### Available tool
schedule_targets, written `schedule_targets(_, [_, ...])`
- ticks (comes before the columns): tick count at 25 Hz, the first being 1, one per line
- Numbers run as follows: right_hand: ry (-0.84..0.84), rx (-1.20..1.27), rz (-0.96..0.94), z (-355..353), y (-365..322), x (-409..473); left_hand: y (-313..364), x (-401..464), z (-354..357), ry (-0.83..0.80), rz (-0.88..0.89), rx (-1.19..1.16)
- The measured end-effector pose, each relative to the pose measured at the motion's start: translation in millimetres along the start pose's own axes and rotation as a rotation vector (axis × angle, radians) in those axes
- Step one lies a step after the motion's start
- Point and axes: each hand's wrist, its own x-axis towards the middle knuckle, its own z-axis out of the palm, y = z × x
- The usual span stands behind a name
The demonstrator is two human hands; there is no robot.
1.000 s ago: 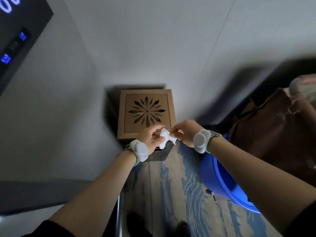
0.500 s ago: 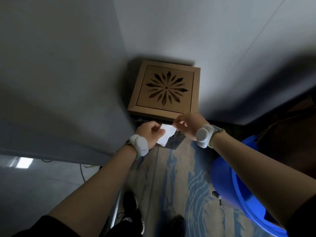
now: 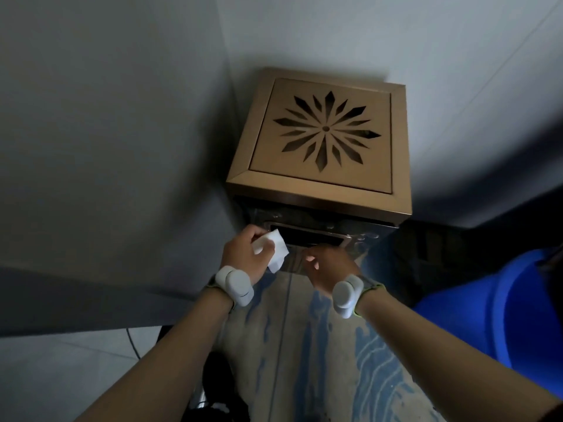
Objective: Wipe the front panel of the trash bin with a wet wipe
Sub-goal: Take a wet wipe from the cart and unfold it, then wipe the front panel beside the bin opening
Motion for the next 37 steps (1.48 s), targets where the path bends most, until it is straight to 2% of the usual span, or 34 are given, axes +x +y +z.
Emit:
schedule_targets(8, [0.136, -0.006, -0.115, 79.0, 27.1, 68.5, -59.3, 23.5, 30.7, 0.088, 0.165, -0.113])
schedule_targets(15, [0.216, 0.083, -0.308, 111.6, 54.4, 111.5, -76.6, 34.9, 42.7, 0.136, 0.297, -0.349])
schedule_targets(18, [0.267, 0.039, -0.358, 127.4, 61.5, 118.9, -88.3, 36.3, 53.8, 0.187, 0.365, -0.359])
schedule_targets(22, [0.333, -0.012, -0.318, 123.9, 64.6, 127.0, -93.3, 37.4, 58.8, 0.237, 0.435, -0.412])
schedule_targets(28, [0.307, -0.042, -0.2, 122.3, 66.4, 136.3, -92.1, 43.8, 59.7, 0.388, 0.473, -0.423])
schedule_targets(32, [0.254, -0.03, -0.168, 117.1, 65.5, 143.2, -89.7, 47.7, 58.5, 0.508, 0.432, -0.433])
schedule_targets(37, [0.255, -0.149, -0.173, 111.1, 66.1, 145.9, -81.1, 46.8, 57.6, 0.669, 0.407, -0.478])
